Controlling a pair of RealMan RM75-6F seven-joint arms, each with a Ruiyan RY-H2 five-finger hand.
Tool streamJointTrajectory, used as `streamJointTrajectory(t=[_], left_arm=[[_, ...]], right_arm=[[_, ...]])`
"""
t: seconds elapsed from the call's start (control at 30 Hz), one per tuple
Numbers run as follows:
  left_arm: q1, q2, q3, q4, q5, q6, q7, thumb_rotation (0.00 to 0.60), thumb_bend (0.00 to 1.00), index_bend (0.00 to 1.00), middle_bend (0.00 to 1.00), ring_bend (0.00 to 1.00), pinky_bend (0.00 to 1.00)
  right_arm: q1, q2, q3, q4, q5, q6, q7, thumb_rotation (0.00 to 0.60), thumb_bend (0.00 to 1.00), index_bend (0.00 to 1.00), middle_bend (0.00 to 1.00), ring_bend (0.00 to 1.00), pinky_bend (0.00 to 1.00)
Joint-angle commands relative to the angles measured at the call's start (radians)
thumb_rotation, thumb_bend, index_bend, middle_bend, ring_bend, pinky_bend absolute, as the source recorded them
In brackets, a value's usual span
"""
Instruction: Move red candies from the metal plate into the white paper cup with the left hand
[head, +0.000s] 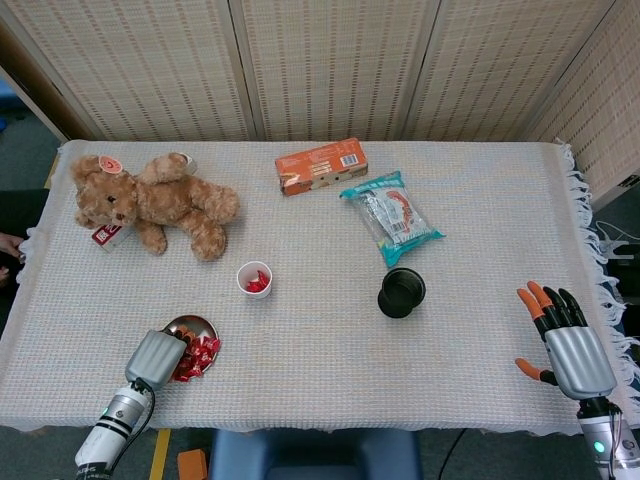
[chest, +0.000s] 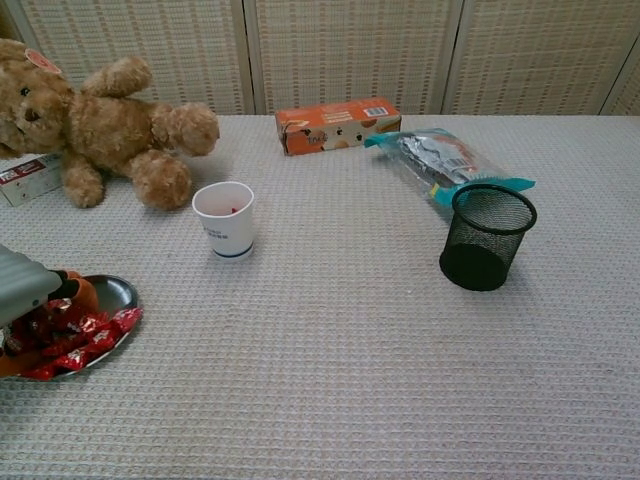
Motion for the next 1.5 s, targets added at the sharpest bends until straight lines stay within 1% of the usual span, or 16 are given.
streamJointTrajectory(t=[0.03,0.17,0.37,0.47,0.57,0.8,1.13,1.23,1.37,1.5], left_arm=[[0.002,-0.003,0.000,0.005,0.002,0.001,-0.003,0.600,0.33,0.37,0.35,0.53,0.94],[0.004,-0.006,-0.001,0.011,0.012,0.008,-0.011,0.600,0.34,0.40,0.39,0.56,0.96],[0.007,-0.003,-0.001,0.013,0.033,0.015,-0.031,0.600,0.35,0.50,0.48,0.58,0.97],[0.008,-0.005,-0.002,0.018,0.044,0.018,-0.044,0.600,0.37,0.54,0.53,0.59,0.98],[0.008,-0.007,-0.004,0.022,0.047,0.016,-0.052,0.600,0.41,0.58,0.56,0.60,0.98],[0.007,-0.012,-0.011,0.027,0.039,0.009,-0.040,0.600,0.56,0.62,0.60,0.60,0.98],[0.005,-0.018,-0.018,0.046,0.077,0.026,-0.072,0.600,0.72,0.70,0.68,0.64,1.00],[0.005,-0.022,-0.022,0.055,0.094,0.035,-0.089,0.600,0.75,0.72,0.70,0.65,1.00],[0.004,-0.022,-0.024,0.057,0.098,0.037,-0.094,0.600,0.75,0.73,0.71,0.65,1.00],[-0.007,-0.014,-0.047,0.050,0.121,0.054,-0.123,0.600,0.75,0.74,0.72,0.66,1.00]], right_arm=[[0.000,0.000,0.000,-0.001,0.000,0.001,-0.001,0.600,0.04,0.00,0.00,0.00,0.00],[0.000,0.000,0.000,-0.001,0.001,0.001,-0.002,0.600,0.04,0.00,0.00,0.00,0.00],[0.001,-0.001,0.000,-0.001,0.002,-0.002,-0.004,0.600,0.04,0.00,0.00,0.00,0.00],[0.001,0.000,0.000,-0.001,0.002,-0.002,-0.004,0.600,0.04,0.00,0.00,0.00,0.00],[0.000,0.000,0.000,-0.001,0.002,-0.001,-0.003,0.600,0.04,0.00,0.00,0.00,0.00],[0.001,0.000,0.001,-0.001,0.005,-0.002,-0.003,0.600,0.04,0.00,0.00,0.00,0.00],[0.004,-0.002,0.003,-0.001,0.014,-0.011,-0.008,0.600,0.04,0.00,0.00,0.00,0.00],[0.005,-0.003,0.004,0.000,0.016,-0.013,-0.009,0.600,0.04,0.00,0.00,0.00,0.00],[0.005,-0.003,0.004,0.000,0.016,-0.013,-0.009,0.600,0.04,0.00,0.00,0.00,0.00],[0.005,-0.002,0.006,0.000,0.019,-0.012,-0.008,0.600,0.04,0.00,0.00,0.00,0.00]])
